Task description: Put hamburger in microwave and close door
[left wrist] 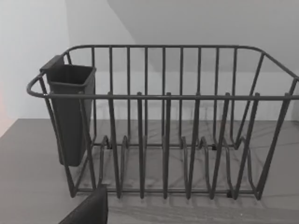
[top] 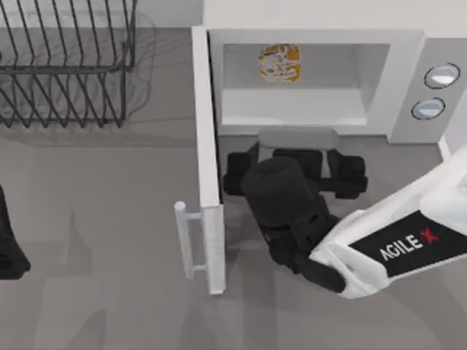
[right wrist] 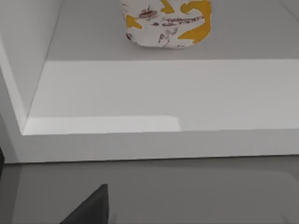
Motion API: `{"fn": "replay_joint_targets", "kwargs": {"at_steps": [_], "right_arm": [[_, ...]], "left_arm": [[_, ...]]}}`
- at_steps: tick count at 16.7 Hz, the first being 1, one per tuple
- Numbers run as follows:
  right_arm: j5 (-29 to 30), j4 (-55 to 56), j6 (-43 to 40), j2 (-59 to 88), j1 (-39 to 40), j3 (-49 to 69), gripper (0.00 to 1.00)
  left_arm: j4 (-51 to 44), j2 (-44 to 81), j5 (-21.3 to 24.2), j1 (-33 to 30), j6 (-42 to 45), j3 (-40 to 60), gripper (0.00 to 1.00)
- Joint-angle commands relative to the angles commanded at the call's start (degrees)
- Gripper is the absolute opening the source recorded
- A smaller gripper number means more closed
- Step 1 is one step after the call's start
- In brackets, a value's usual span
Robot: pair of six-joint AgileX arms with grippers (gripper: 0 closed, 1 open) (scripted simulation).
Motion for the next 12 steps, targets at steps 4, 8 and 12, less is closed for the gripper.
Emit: {"fn": "replay_joint_targets", "kwargs": {"at_steps": [4, 8, 12], "right_arm": [[-0.12, -8.55, 0.02, -6.17, -0.03, 2.32, 1.0], [-0.17, -19.15, -0.01, -13.44, -0.09, 5.03, 1.0], [-0.19, -21.42, -0.03, -15.43, -0.07, 5.81, 1.0]], "left_arm": [[0.0, 0.0, 0.0, 0.0, 0.0, 0.0, 1.0], [0.0, 0.0, 0.0, 0.0, 0.0, 0.0, 1.0], [0.0, 0.0, 0.0, 0.0, 0.0, 0.0, 1.0]]}}
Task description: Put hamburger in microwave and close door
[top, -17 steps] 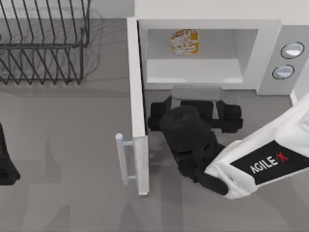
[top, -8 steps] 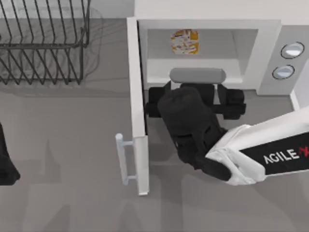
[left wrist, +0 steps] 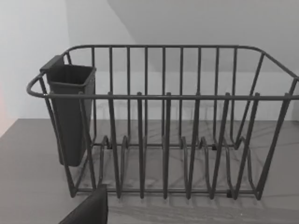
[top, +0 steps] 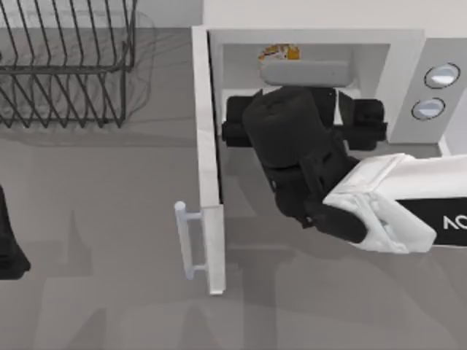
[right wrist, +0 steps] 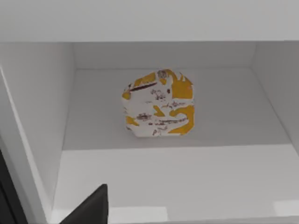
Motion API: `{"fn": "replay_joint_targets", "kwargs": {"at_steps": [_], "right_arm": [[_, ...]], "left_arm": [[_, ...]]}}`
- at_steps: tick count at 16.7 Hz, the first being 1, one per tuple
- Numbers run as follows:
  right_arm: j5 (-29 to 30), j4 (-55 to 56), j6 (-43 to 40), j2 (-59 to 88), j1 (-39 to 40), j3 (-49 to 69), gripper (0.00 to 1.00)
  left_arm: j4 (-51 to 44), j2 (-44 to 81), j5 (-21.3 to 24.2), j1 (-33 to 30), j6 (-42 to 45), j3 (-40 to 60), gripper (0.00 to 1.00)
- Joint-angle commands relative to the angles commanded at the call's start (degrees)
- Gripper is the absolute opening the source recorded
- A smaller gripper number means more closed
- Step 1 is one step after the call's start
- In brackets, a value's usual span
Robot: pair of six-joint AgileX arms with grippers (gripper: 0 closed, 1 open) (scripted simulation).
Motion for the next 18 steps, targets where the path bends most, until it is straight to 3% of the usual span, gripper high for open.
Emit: {"fn": "replay_joint_targets", "kwargs": {"at_steps": [5, 9, 18], "right_arm": [[-1.01, 0.04, -0.35, -1.58, -0.78, -1.01, 1.0], [-6.15, -1.34, -2.3, -11.95, -5.23, -6.37, 1.0], [-27.69, -11.71, -12.14, -63.04, -25.84, -34.08, 1.0]], "left_arm": [[0.0, 0.0, 0.0, 0.0, 0.0, 0.0, 1.0], [0.0, 0.0, 0.0, 0.0, 0.0, 0.0, 1.0], [0.0, 0.0, 0.0, 0.0, 0.0, 0.0, 1.0]]}}
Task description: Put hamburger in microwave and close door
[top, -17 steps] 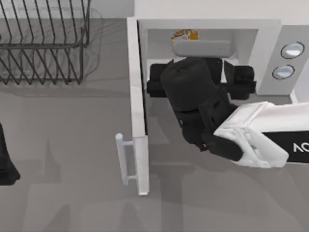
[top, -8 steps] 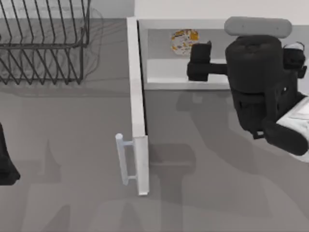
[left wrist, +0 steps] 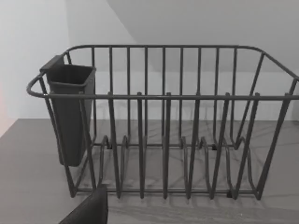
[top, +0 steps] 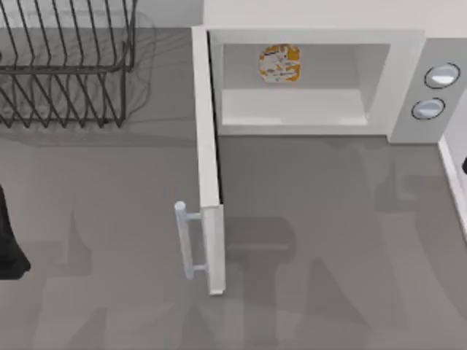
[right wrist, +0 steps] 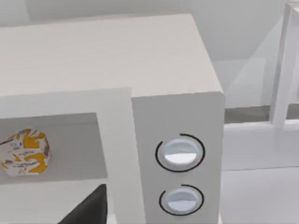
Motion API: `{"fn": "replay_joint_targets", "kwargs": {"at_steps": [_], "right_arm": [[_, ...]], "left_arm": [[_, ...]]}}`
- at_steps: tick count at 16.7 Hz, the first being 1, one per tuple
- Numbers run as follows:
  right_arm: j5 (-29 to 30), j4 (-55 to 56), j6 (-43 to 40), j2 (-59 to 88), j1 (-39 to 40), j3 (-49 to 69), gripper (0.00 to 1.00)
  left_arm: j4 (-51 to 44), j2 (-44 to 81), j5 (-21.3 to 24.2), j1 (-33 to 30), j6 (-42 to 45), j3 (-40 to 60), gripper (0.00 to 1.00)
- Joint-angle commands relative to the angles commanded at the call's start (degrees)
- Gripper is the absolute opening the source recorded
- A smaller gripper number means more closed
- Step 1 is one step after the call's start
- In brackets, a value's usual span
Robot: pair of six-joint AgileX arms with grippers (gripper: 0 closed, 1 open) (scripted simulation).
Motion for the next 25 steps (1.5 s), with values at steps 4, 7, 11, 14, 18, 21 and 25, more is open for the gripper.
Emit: {"fn": "replay_joint_targets", "kwargs": {"at_steps": [4, 7, 11, 14, 18, 21, 25], "right_arm": [[-10.42, -4.38, -4.55, -22.84, -10.12, -12.85, 1.0], [-16.78, -6.09, -6.97, -34.5, -16.32, -19.72, 1.0], [-21.54, -6.71, -8.53, -41.85, -20.91, -24.19, 1.0], [-21.77, -6.71, -8.59, -42.2, -21.16, -24.4, 1.0], [-21.77, -6.71, -8.59, -42.2, -21.16, -24.4, 1.0], [-21.77, -6.71, -8.59, -42.2, -21.16, -24.4, 1.0], [-21.77, -6.71, -8.59, -42.2, -21.16, -24.4, 1.0]], "left_arm": [[0.0, 0.0, 0.0, 0.0, 0.0, 0.0, 1.0], [0.0, 0.0, 0.0, 0.0, 0.0, 0.0, 1.0], [0.0, 0.0, 0.0, 0.0, 0.0, 0.0, 1.0], [0.0, 0.0, 0.0, 0.0, 0.0, 0.0, 1.0], [0.0, 0.0, 0.0, 0.0, 0.0, 0.0, 0.85], [0.0, 0.0, 0.0, 0.0, 0.0, 0.0, 0.62], [0.0, 0.0, 0.0, 0.0, 0.0, 0.0, 0.32]]}}
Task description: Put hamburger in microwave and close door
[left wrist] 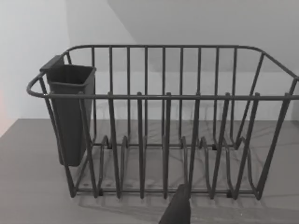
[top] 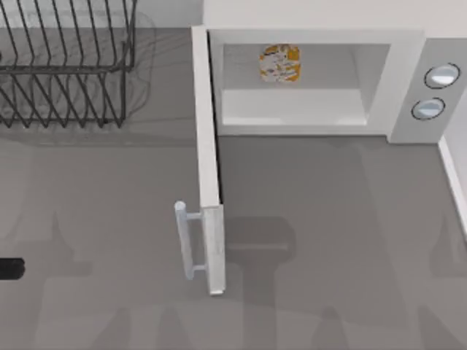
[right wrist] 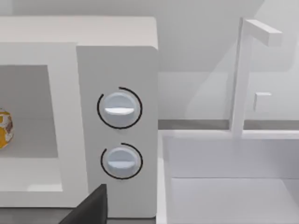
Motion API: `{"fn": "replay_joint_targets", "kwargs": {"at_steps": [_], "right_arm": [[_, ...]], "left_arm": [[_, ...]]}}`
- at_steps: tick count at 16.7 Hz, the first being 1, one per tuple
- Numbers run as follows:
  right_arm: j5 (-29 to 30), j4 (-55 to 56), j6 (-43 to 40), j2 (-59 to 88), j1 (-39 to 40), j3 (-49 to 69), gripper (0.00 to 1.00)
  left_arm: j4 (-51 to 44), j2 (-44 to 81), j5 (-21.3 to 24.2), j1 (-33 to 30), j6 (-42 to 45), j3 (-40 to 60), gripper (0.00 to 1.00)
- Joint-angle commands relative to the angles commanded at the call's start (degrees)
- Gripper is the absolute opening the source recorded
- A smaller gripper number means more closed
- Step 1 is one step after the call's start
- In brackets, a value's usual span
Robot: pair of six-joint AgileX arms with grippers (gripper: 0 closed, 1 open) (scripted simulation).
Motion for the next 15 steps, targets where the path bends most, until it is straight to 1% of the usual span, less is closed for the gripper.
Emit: {"fn": "replay_joint_targets", "kwargs": {"at_steps": [4, 5, 13, 15], "right_arm": [[0.0, 0.0, 0.0, 0.0, 0.0, 0.0, 1.0], [0.0, 0.0, 0.0, 0.0, 0.0, 0.0, 1.0], [0.0, 0.0, 0.0, 0.0, 0.0, 0.0, 1.0], [0.0, 0.0, 0.0, 0.0, 0.0, 0.0, 1.0]], "left_arm": [[0.0, 0.0, 0.0, 0.0, 0.0, 0.0, 0.02], [0.0, 0.0, 0.0, 0.0, 0.0, 0.0, 0.0], [0.0, 0.0, 0.0, 0.0, 0.0, 0.0, 0.0], [0.72, 0.74, -0.12, -0.83, 0.05, -0.05, 0.0]]}}
